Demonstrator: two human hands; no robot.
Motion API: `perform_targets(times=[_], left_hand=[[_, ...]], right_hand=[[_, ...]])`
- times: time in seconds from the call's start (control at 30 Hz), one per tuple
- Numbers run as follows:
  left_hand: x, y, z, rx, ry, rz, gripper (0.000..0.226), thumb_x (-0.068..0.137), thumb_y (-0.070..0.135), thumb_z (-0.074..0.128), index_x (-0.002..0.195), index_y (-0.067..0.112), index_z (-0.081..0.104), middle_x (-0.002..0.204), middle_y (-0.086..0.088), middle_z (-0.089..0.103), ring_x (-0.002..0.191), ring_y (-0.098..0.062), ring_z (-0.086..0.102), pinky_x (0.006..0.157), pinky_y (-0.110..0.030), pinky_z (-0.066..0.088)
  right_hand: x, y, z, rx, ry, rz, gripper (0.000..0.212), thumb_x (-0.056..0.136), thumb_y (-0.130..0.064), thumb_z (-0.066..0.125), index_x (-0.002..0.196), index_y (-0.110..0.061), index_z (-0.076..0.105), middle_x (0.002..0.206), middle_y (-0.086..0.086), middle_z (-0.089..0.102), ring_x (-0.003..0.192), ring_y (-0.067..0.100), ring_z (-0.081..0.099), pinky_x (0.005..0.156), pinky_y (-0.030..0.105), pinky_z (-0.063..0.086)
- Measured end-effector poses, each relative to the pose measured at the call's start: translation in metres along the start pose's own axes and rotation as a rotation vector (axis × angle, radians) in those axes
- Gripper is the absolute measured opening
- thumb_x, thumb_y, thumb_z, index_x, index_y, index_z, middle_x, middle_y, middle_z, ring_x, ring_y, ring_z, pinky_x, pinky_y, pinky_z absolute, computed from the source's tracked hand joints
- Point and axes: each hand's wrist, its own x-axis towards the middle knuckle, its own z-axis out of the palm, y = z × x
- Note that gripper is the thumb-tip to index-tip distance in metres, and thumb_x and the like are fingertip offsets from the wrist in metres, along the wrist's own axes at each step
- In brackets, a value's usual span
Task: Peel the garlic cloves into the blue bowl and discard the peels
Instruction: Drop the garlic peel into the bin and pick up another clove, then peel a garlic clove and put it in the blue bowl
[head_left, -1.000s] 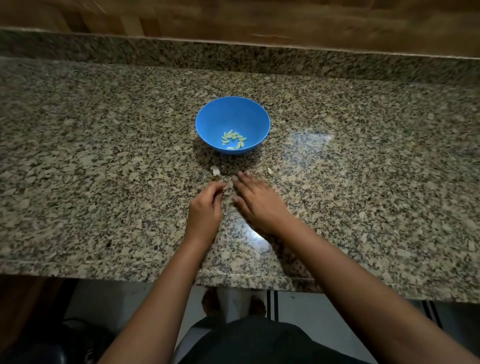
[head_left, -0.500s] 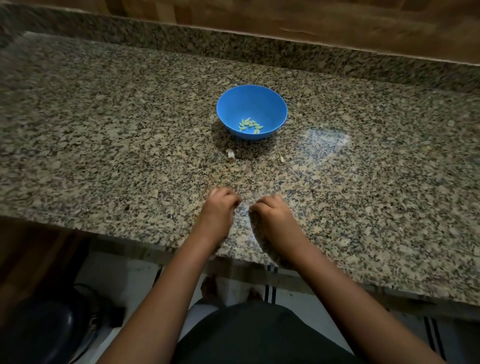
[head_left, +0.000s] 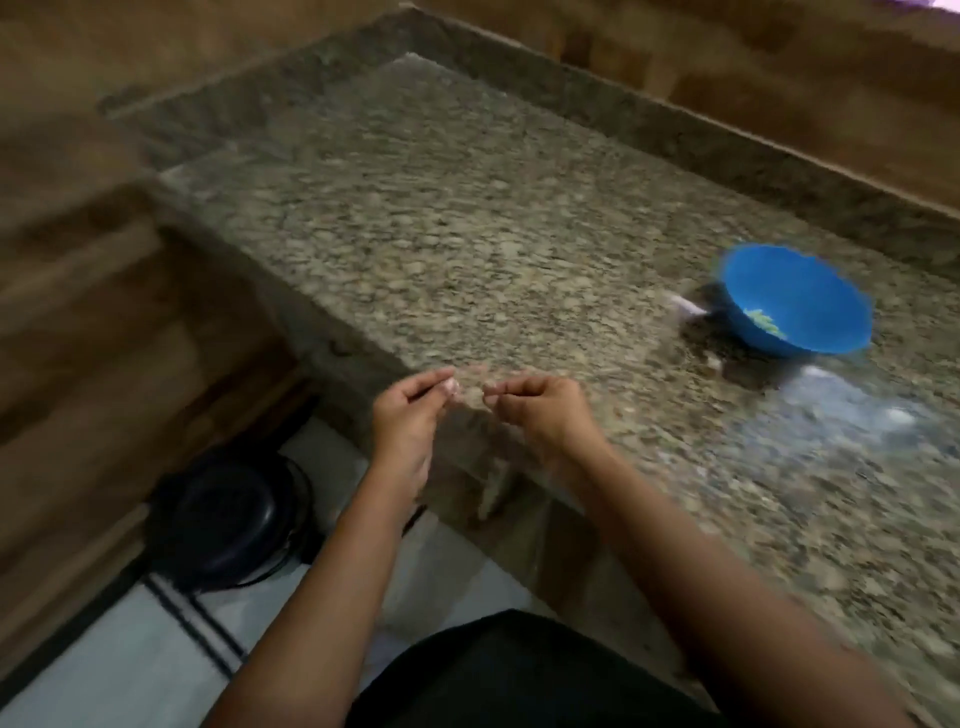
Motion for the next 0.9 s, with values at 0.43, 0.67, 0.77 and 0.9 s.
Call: perform_targets(times=[0.43,0.67,0.77,0.9], left_hand=[[0.091,0.072,-0.264,-0.109,0.433,-0.01,0.022,0.086,-0.012,0.053,0.107,-0.012,0.06,0.074,-0.004,0.064,0.07,-0.009,0.062,0.072,-0.014,0.052],[0.144,0.052,-0.341,-0.205,0.662,-0.205,0.016,0.085,-0.008,0.058,0.099,-0.004,0.067,0.087,-0.004,0.065,0.082,-0.012,0.061,0.085,-0.027,0.05],[0.174,0.024,-0.358,-0.223,0.725,-0.337,0.016,0.084,-0.003,0.06,0.077,0.01,0.067,0.074,-0.002,0.063,0.074,-0.015,0.058,0.082,-0.033,0.049],[0.209,-0.015,-0.365,-0.134,0.767,-0.444,0.025,0.089,0.004,0.049,0.066,0.008,0.059,0.05,0.007,0.05,0.064,-0.016,0.045,0.071,-0.031,0.04]], right_hand=[[0.078,-0.011,0.32,-0.027,-0.48,0.087,0.026,0.081,0.02,0.054,0.07,-0.001,0.063,0.055,0.0,0.064,0.06,0.014,0.061,0.061,0.02,0.053],[0.142,0.028,0.42,-0.219,-0.449,0.307,0.011,0.081,0.016,0.058,0.078,0.007,0.064,0.068,0.01,0.058,0.063,0.018,0.056,0.055,0.022,0.052],[0.181,0.062,0.45,-0.266,-0.399,0.414,0.016,0.086,0.011,0.054,0.1,0.016,0.06,0.076,0.022,0.058,0.069,0.026,0.059,0.061,0.026,0.055],[0.22,0.11,0.466,-0.304,-0.353,0.52,0.019,0.089,-0.003,0.054,0.074,-0.014,0.048,0.079,0.004,0.053,0.069,0.013,0.055,0.076,0.03,0.051]])
